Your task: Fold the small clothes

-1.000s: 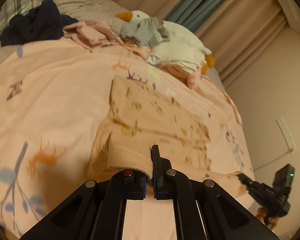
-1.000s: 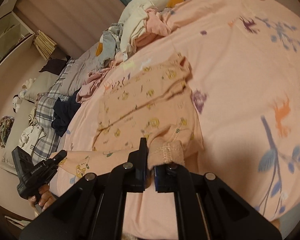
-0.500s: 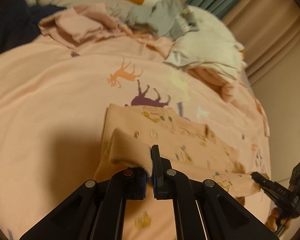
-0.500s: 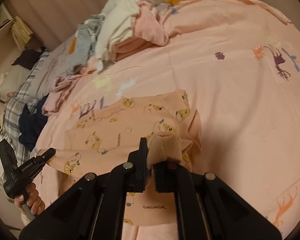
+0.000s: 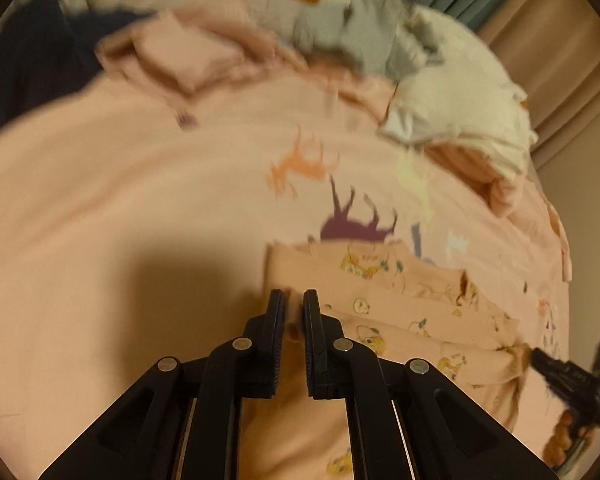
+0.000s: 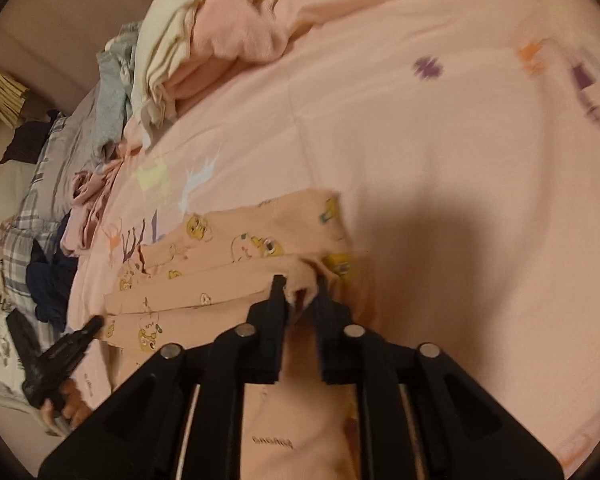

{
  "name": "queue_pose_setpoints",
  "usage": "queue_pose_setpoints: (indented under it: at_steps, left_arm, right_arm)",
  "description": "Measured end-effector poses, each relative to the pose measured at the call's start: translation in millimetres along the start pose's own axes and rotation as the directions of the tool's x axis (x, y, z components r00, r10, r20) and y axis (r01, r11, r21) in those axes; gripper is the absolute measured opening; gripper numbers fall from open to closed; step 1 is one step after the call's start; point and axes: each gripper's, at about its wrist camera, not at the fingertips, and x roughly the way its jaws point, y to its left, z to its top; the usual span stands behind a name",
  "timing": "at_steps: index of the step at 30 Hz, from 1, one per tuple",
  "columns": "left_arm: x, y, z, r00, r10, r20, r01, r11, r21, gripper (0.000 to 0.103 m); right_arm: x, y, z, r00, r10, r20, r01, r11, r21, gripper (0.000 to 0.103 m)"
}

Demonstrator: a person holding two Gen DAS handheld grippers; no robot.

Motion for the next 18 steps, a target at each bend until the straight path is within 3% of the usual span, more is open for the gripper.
queue_pose_setpoints:
  at_steps: [3,5,6,7,10,14,18]
  left_arm:
    - [-34,-8,-6,0.994,0.054,0.094,-0.060,0.996,0.070,0.004]
    - [-43,-16,-11,0.992,0.060,0.108,-0.070,0.993,0.097,0.004]
    - [-46,-19,-16,0.995,0.030,0.094,-0.040,0.993,0.107,0.004]
    - [-46,-23,-23,0.998,-0.020,0.062,0.013,0.994,0.111,0.004]
    - [-37,-33,-42,0.993,-0.113,-0.017,0.114,0.985,0.126,0.004]
    - [-2,-57,-67,0.994,-0.063,-0.086,0.079,0.977,0.199,0.004]
    - [42,-65,-61,0.983,-0.072,-0.169,0.099,0.984,0.151,0.004]
  right_arm:
    - [-43,5,-5,0.986,-0.117,0.120,0.125,0.991,-0.058,0.040]
    - [-61,8,-10,0.978,-0.136,0.156,0.151,0.984,-0.090,0.029]
    - [-69,11,-16,0.981,-0.119,0.152,0.138,0.983,-0.119,0.018]
    - [-73,12,-19,0.984,-0.106,0.145,0.126,0.983,-0.137,0.013]
    - [-78,22,-36,0.987,-0.080,0.141,0.106,0.977,-0.187,0.010]
    - [-43,39,-62,0.994,-0.095,0.051,0.105,0.960,-0.261,0.009]
    - [-3,50,-78,0.994,-0.100,-0.040,0.085,0.956,-0.281,0.009]
